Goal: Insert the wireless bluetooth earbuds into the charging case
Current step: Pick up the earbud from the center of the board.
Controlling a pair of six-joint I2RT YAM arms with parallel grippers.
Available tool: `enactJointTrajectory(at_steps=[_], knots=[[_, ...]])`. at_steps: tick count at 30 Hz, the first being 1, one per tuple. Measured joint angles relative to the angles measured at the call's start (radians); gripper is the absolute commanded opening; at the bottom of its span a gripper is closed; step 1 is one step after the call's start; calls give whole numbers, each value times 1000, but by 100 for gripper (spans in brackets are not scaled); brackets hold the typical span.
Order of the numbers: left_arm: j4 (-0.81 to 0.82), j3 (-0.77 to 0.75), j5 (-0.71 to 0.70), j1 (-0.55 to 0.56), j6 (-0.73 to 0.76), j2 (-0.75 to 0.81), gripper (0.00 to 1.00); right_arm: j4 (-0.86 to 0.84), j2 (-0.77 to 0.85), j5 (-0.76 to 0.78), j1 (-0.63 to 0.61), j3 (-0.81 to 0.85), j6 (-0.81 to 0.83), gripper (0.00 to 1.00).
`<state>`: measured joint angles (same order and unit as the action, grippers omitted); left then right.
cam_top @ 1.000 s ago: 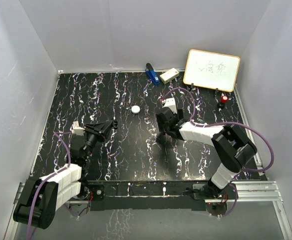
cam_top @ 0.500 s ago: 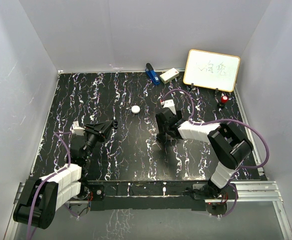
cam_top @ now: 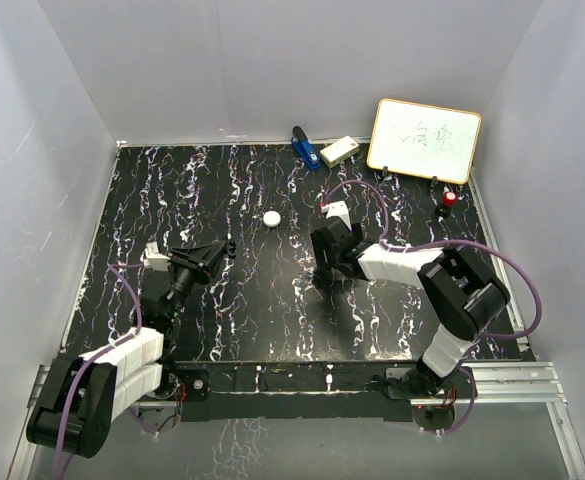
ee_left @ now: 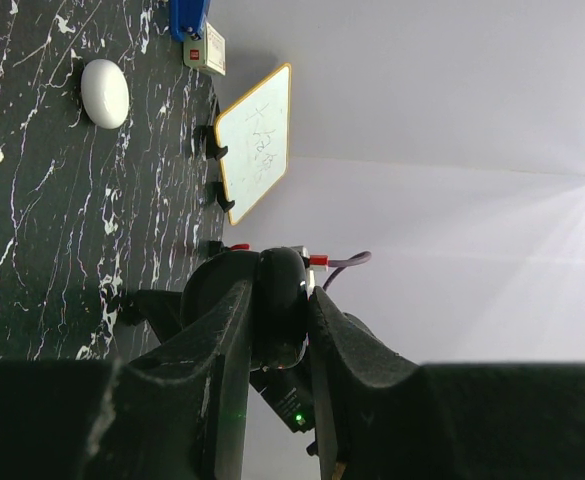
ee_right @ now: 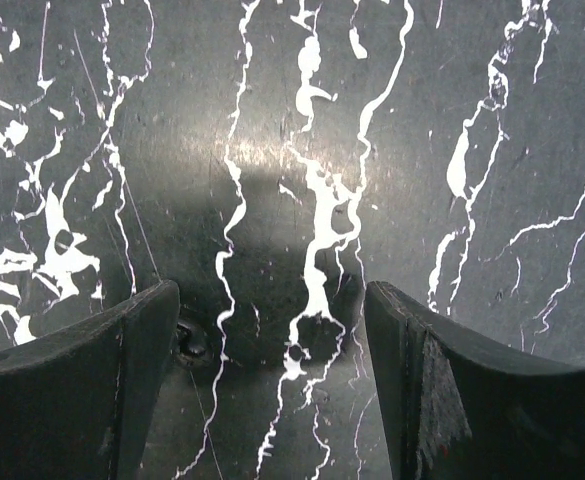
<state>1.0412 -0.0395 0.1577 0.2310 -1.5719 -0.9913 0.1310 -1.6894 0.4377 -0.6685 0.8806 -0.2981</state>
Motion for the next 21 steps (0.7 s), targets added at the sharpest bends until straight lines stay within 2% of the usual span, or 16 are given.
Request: enactJointTrajectory(at_steps=[8, 21], knots=[[0, 0, 0, 0, 0, 0, 0, 9, 60, -34, -13, -60, -19, 72], [3, 0, 0, 0, 0, -4, 0, 64, 78, -48, -19, -61, -47, 70]])
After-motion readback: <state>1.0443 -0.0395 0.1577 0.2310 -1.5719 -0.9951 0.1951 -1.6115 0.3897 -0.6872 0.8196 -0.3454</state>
